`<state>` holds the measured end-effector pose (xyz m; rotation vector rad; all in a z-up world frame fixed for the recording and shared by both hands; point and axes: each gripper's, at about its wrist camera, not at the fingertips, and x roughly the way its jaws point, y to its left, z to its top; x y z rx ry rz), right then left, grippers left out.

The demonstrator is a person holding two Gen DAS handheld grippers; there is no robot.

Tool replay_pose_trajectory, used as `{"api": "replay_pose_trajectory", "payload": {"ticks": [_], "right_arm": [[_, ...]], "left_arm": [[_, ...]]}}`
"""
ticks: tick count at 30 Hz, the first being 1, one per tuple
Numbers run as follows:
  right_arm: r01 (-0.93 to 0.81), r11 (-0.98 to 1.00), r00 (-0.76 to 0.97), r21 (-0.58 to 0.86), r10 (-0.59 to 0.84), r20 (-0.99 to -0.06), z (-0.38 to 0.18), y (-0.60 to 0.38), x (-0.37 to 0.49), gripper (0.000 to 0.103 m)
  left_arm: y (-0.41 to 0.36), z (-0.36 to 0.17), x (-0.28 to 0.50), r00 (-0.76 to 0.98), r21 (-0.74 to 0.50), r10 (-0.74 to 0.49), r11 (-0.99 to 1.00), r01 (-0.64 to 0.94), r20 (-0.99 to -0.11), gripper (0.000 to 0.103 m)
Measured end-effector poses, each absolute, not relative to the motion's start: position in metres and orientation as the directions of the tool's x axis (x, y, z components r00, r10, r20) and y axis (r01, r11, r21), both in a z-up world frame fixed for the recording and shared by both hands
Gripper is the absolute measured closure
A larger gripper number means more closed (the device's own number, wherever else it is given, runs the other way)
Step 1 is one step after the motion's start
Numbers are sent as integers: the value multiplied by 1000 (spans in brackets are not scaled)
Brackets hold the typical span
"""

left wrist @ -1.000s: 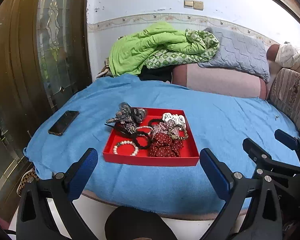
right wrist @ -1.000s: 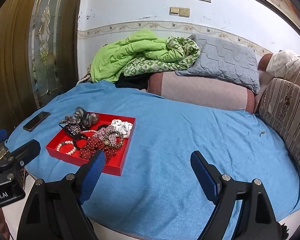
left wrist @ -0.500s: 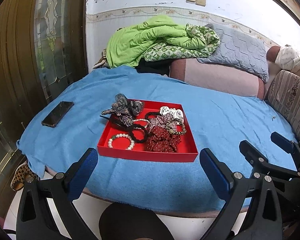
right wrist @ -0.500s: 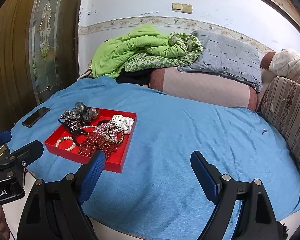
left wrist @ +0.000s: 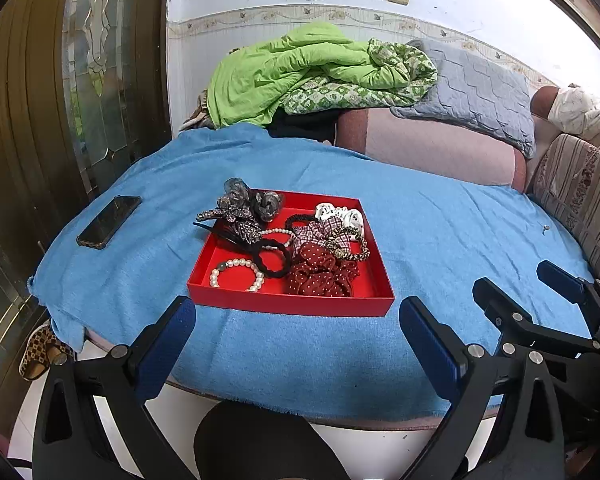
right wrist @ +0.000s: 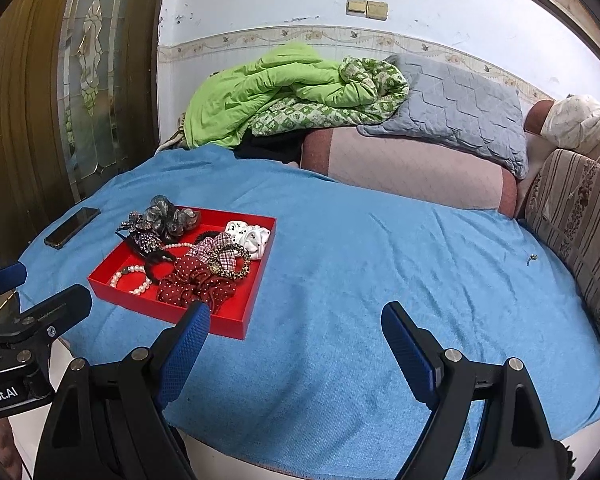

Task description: Organize jewelry

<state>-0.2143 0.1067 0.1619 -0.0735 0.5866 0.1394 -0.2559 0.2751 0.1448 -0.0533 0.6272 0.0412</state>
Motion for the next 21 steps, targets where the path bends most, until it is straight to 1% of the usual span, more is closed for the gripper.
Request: {"api": "replay_pose_trajectory", "payload": {"ticks": [21], "right_arm": [[-180, 983, 801, -33, 128, -585, 153, 111, -211, 12]], "left_arm": [[279, 137, -251, 795, -39, 33, 997, -71, -606, 2]]}}
